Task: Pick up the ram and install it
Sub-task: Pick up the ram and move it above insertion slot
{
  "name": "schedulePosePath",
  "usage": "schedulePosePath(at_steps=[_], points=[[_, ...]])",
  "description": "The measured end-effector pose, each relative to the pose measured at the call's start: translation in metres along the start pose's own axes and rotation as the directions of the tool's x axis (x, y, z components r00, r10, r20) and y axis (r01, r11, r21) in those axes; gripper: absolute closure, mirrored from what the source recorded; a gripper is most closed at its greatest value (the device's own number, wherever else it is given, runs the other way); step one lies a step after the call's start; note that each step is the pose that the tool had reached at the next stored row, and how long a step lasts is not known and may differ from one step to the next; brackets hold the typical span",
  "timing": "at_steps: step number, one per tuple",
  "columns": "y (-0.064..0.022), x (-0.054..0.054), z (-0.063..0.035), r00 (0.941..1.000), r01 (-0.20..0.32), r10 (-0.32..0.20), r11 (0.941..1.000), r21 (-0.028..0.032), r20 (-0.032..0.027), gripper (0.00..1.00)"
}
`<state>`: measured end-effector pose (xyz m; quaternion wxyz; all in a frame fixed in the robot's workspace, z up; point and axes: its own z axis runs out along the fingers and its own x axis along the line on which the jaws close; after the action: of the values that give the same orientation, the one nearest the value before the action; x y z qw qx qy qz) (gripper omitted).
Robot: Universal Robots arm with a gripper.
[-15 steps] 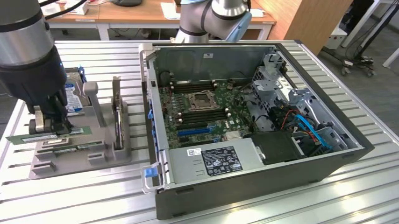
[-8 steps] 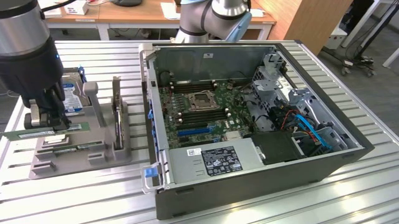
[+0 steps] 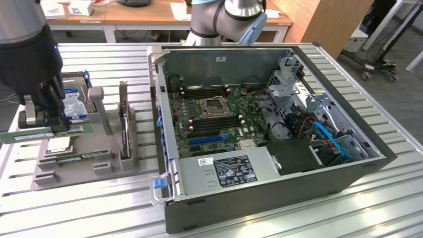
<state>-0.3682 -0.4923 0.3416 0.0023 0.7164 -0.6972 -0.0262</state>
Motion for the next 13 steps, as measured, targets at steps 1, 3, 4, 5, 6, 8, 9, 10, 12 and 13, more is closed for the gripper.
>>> schedulePosePath(at_steps=[1, 3, 4, 5, 6, 8, 9, 10, 12, 13], points=[[0.0001, 0.000, -0.0021, 1.0000, 0.000, 0.000, 1.0000, 0.0000, -0.0001, 0.89], [0.0002, 0.000, -0.0060, 1.0000, 0.000, 0.000, 1.0000, -0.0001, -0.0001, 0.89], [0.0003, 0.000, -0.0079, 1.0000, 0.000, 0.000, 1.0000, -0.0001, -0.0001, 0.89], [0.0004, 0.000, -0.0097, 1.0000, 0.000, 0.000, 1.0000, 0.0001, 0.0000, 0.89], [0.0005, 0.000, -0.0116, 1.0000, 0.000, 0.000, 1.0000, 0.0000, 0.0000, 0.89], [0.0006, 0.000, -0.0143, 1.0000, 0.000, 0.000, 1.0000, 0.0000, 0.0000, 0.89], [0.0006, -0.001, -0.0155, 1.0000, 0.000, 0.000, 1.0000, -0.0001, 0.0000, 0.89], [0.0007, -0.001, -0.0168, 1.0000, 0.000, 0.000, 1.0000, 0.0001, 0.0000, 0.89], [0.0008, -0.001, -0.0201, 1.0000, 0.000, 0.000, 1.0000, 0.0000, -0.0001, 0.89], [0.0009, -0.001, -0.0217, 1.0000, 0.000, 0.000, 1.0000, 0.0000, -0.0001, 0.89]])
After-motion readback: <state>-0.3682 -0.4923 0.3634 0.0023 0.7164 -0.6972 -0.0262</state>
